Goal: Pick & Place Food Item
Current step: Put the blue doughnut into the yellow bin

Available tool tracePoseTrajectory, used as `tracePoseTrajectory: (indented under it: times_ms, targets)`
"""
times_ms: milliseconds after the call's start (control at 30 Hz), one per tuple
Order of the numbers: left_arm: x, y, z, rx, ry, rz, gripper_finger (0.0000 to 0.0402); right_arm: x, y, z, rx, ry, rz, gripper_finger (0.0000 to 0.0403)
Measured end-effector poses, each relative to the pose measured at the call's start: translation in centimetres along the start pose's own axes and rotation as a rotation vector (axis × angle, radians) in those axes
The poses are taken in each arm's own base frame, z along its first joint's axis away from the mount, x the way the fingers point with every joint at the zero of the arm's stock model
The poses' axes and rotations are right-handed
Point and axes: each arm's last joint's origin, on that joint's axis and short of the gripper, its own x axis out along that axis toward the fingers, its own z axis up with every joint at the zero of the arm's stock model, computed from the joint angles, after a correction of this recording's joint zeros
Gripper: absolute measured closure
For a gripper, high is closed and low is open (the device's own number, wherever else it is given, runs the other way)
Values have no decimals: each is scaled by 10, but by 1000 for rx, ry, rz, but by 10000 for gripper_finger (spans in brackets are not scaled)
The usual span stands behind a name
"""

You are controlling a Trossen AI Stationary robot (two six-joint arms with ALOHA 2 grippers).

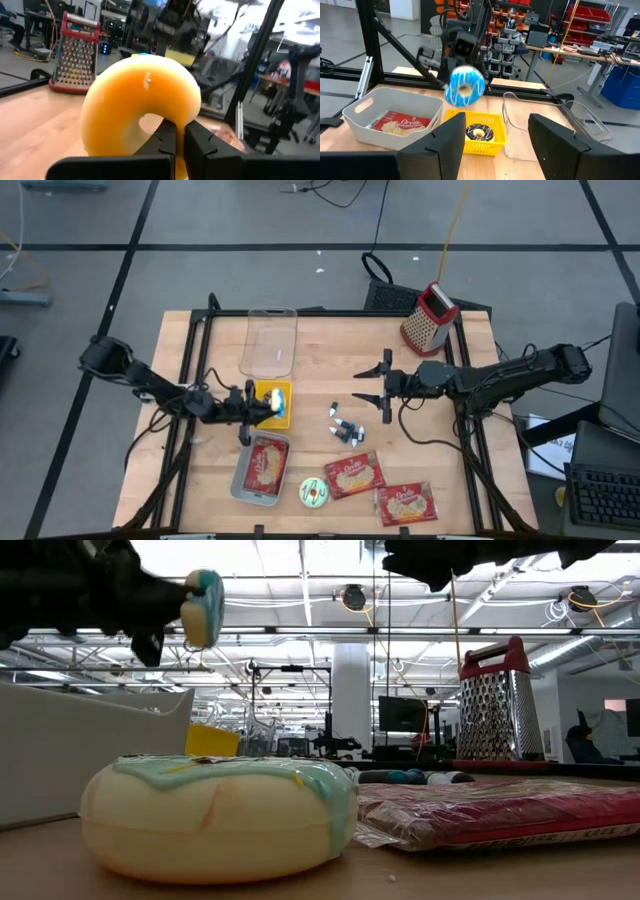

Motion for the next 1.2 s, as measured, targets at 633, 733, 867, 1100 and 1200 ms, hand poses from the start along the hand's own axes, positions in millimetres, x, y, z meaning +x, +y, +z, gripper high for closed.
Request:
tracePoseTrajectory:
  times_ms: [633, 733, 867, 1100, 1200]
  targets:
    - [-12, 20, -38, -33, 187, 115, 394, 0, 0, 0, -2, 3, 0, 203]
    - [-20, 26, -43, -29, 196, 175, 397, 0, 0, 0, -1, 2, 0, 203]
    - [-22, 29, -47, -31, 220, 239, 389, 0, 0, 0, -1, 2, 0, 202]
    - [-21, 33, -47, -68, 223, 270, 364, 0, 0, 0, -2, 1, -2, 206]
    - [-21, 33, -47, -70, 220, 271, 362, 0, 0, 0, -2, 1, -1, 206]
